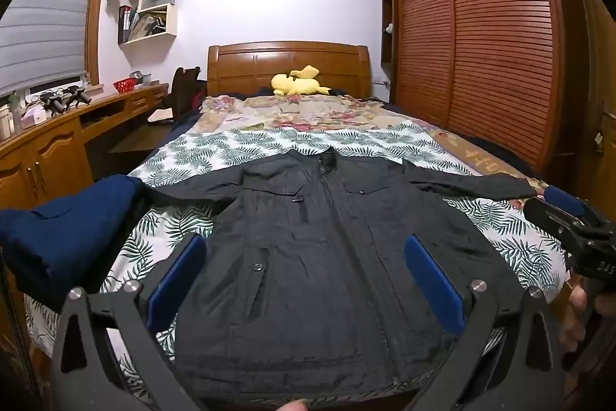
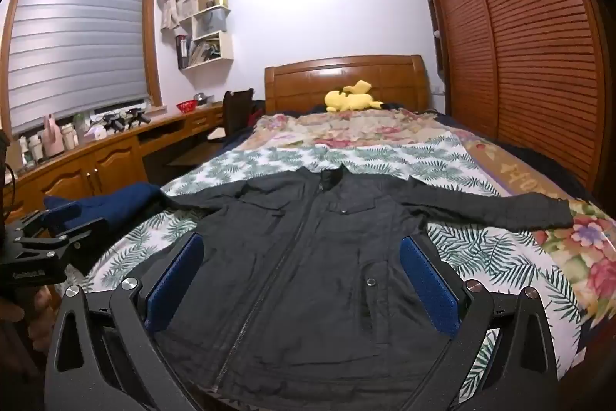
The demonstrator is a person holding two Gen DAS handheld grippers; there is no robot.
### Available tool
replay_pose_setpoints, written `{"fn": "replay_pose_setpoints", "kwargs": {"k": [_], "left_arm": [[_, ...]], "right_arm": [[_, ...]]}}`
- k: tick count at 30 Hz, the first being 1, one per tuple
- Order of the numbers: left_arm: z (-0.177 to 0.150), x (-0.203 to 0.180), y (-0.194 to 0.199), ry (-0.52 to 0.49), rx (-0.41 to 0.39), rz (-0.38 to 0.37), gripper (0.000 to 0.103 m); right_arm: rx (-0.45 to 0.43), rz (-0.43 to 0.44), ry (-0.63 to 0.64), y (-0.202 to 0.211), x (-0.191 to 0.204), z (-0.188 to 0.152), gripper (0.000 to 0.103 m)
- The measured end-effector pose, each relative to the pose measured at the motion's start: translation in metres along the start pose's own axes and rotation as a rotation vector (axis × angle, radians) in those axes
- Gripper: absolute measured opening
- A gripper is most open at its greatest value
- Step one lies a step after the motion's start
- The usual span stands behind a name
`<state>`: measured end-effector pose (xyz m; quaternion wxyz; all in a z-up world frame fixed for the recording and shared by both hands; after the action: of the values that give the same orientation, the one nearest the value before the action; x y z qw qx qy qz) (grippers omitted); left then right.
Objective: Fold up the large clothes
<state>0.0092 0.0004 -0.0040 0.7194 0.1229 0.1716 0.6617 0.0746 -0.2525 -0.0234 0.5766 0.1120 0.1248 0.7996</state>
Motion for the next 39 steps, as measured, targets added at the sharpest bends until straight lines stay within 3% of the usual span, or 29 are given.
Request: {"fn": "replay_pose_setpoints", "kwargs": {"k": [39], "left_arm": [[0.005, -0.007, 0.007, -0.036, -0.013, 0.010, 0.103]], "right_arm": [[-0.008, 0.002, -0.008, 0.000, 0.004, 0.000, 0.103]]}}
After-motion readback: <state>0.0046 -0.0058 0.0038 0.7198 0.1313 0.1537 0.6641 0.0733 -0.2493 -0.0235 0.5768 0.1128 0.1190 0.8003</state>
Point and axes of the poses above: each gripper's, at about its wrist camera, not at the fingertips, and y roughly against the way its jaws point, x to its left, z to its top, the point moved 1 cm from there along -y, roughly the way its jaws point, and after that the axes turned 5 degrees about -z, right-handed, at the moved point
